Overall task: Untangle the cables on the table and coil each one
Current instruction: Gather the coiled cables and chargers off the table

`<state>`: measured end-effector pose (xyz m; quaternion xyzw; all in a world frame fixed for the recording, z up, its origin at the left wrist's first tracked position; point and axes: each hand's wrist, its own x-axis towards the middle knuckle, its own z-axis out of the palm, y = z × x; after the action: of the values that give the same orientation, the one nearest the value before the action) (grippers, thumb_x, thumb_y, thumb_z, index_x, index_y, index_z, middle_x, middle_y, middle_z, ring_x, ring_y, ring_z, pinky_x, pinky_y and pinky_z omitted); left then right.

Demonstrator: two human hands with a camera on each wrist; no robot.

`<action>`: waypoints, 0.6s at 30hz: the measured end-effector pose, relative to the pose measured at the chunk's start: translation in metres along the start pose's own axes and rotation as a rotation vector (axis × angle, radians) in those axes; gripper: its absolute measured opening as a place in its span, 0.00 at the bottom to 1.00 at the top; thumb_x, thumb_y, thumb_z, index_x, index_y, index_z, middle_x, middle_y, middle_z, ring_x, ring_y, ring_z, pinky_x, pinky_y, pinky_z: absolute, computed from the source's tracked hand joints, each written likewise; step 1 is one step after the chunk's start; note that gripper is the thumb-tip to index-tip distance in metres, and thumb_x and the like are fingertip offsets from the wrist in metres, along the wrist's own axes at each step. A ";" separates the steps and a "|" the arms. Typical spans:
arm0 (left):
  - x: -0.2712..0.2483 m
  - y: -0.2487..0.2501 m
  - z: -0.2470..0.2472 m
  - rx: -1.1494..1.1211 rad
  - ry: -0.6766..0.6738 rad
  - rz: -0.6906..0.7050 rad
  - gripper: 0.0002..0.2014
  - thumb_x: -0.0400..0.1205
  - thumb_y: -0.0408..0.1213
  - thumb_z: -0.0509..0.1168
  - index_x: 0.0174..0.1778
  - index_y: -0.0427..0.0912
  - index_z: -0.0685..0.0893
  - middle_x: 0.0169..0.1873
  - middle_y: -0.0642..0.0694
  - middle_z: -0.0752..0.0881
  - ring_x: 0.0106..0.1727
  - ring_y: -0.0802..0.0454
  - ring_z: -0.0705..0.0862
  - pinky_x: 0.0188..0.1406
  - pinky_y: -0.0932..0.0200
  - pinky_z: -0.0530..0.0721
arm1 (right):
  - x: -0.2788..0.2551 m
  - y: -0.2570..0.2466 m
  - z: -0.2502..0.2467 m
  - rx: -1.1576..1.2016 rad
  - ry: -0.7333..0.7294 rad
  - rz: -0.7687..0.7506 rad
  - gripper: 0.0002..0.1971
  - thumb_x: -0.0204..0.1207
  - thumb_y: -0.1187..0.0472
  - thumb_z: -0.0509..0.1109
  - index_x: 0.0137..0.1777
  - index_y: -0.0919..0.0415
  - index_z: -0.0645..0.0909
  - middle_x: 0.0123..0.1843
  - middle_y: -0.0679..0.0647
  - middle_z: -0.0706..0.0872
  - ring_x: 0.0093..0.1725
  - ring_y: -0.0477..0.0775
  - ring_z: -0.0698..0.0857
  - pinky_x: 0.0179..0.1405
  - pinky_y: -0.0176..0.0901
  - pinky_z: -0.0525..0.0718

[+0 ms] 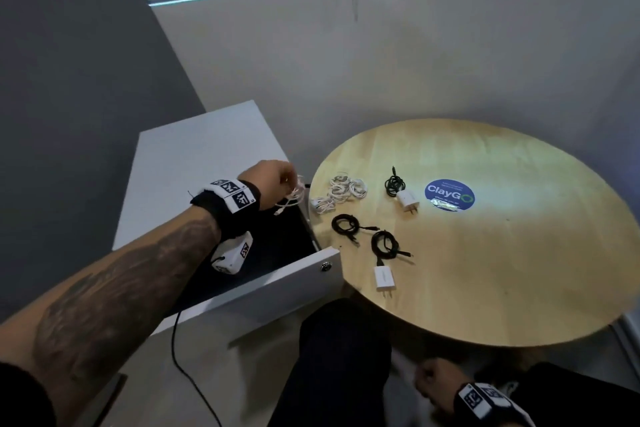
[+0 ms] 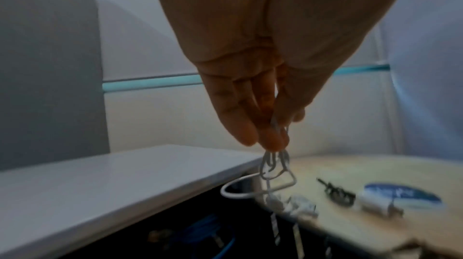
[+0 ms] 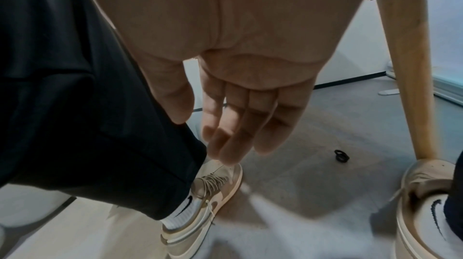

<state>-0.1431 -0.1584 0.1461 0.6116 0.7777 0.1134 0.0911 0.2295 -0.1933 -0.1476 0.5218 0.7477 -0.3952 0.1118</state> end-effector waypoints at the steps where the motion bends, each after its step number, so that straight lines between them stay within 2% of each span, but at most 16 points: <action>1: -0.006 -0.010 0.001 0.095 -0.065 0.002 0.08 0.80 0.35 0.65 0.49 0.51 0.87 0.47 0.49 0.88 0.50 0.47 0.86 0.51 0.58 0.82 | 0.000 0.000 0.002 -0.003 0.011 0.008 0.17 0.72 0.50 0.69 0.21 0.36 0.80 0.26 0.46 0.80 0.36 0.45 0.83 0.39 0.33 0.78; 2: -0.011 -0.017 0.003 0.170 -0.126 0.000 0.09 0.80 0.35 0.65 0.53 0.49 0.88 0.50 0.49 0.88 0.52 0.47 0.85 0.52 0.59 0.81 | 0.001 -0.001 0.003 -0.005 0.021 0.010 0.16 0.72 0.50 0.68 0.22 0.38 0.80 0.27 0.46 0.80 0.37 0.46 0.83 0.39 0.33 0.78; 4: -0.014 -0.030 0.014 0.327 -0.271 -0.002 0.13 0.80 0.37 0.65 0.58 0.47 0.88 0.53 0.48 0.88 0.55 0.47 0.85 0.55 0.58 0.82 | 0.005 0.000 0.005 -0.010 0.033 0.015 0.13 0.69 0.48 0.67 0.25 0.31 0.81 0.31 0.48 0.85 0.37 0.47 0.84 0.43 0.36 0.82; 5: -0.014 -0.034 0.020 0.400 -0.341 0.001 0.13 0.80 0.38 0.65 0.59 0.45 0.88 0.54 0.47 0.88 0.56 0.45 0.85 0.55 0.56 0.83 | 0.006 0.000 0.004 -0.009 0.031 0.017 0.11 0.67 0.46 0.66 0.27 0.29 0.80 0.34 0.49 0.88 0.37 0.47 0.85 0.46 0.37 0.84; 7: -0.009 -0.042 0.032 0.506 -0.434 0.002 0.12 0.80 0.41 0.65 0.56 0.41 0.86 0.54 0.44 0.87 0.55 0.42 0.85 0.52 0.54 0.83 | 0.009 0.001 0.004 0.000 0.025 0.034 0.08 0.66 0.46 0.66 0.28 0.33 0.82 0.39 0.52 0.91 0.36 0.47 0.87 0.47 0.39 0.86; 9: -0.006 -0.047 0.042 0.570 -0.502 -0.045 0.11 0.80 0.44 0.65 0.52 0.41 0.83 0.52 0.42 0.86 0.54 0.40 0.85 0.46 0.54 0.81 | 0.006 -0.001 0.002 0.020 0.012 0.034 0.11 0.69 0.49 0.67 0.26 0.39 0.82 0.36 0.52 0.89 0.31 0.42 0.84 0.44 0.36 0.85; 11: -0.001 -0.056 0.053 0.605 -0.566 -0.075 0.15 0.80 0.48 0.64 0.52 0.40 0.85 0.48 0.42 0.86 0.52 0.41 0.87 0.47 0.54 0.83 | 0.005 -0.002 0.000 0.037 0.005 0.034 0.16 0.72 0.51 0.68 0.24 0.34 0.81 0.31 0.50 0.87 0.26 0.35 0.81 0.38 0.30 0.82; 14: 0.017 -0.085 0.077 0.635 -0.611 -0.132 0.19 0.75 0.56 0.63 0.45 0.43 0.87 0.37 0.48 0.86 0.43 0.43 0.89 0.49 0.48 0.88 | 0.011 0.005 0.001 0.054 0.002 0.042 0.15 0.69 0.51 0.67 0.23 0.33 0.80 0.29 0.48 0.85 0.33 0.36 0.85 0.44 0.32 0.82; 15: 0.022 -0.091 0.082 0.642 -0.603 -0.159 0.19 0.75 0.58 0.63 0.42 0.44 0.86 0.34 0.50 0.85 0.40 0.45 0.88 0.48 0.51 0.88 | 0.014 0.007 0.002 0.054 0.005 0.045 0.14 0.68 0.50 0.67 0.23 0.33 0.80 0.28 0.47 0.85 0.37 0.39 0.86 0.46 0.32 0.82; 17: 0.019 -0.088 0.085 0.623 -0.622 -0.172 0.15 0.78 0.52 0.65 0.35 0.44 0.81 0.33 0.50 0.81 0.38 0.49 0.83 0.43 0.60 0.82 | 0.018 0.010 0.004 0.050 0.007 0.050 0.12 0.67 0.49 0.69 0.24 0.31 0.81 0.25 0.43 0.85 0.37 0.41 0.86 0.45 0.32 0.82; 18: 0.016 -0.084 0.087 0.602 -0.628 -0.178 0.12 0.80 0.47 0.65 0.34 0.44 0.79 0.35 0.49 0.80 0.39 0.48 0.82 0.41 0.61 0.79 | 0.019 0.011 0.005 0.045 0.002 0.048 0.12 0.67 0.49 0.69 0.25 0.30 0.81 0.24 0.40 0.84 0.36 0.41 0.85 0.43 0.32 0.82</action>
<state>-0.2008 -0.1559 0.0388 0.5464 0.7601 -0.3179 0.1503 0.2299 -0.1816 -0.1673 0.5422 0.7260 -0.4088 0.1088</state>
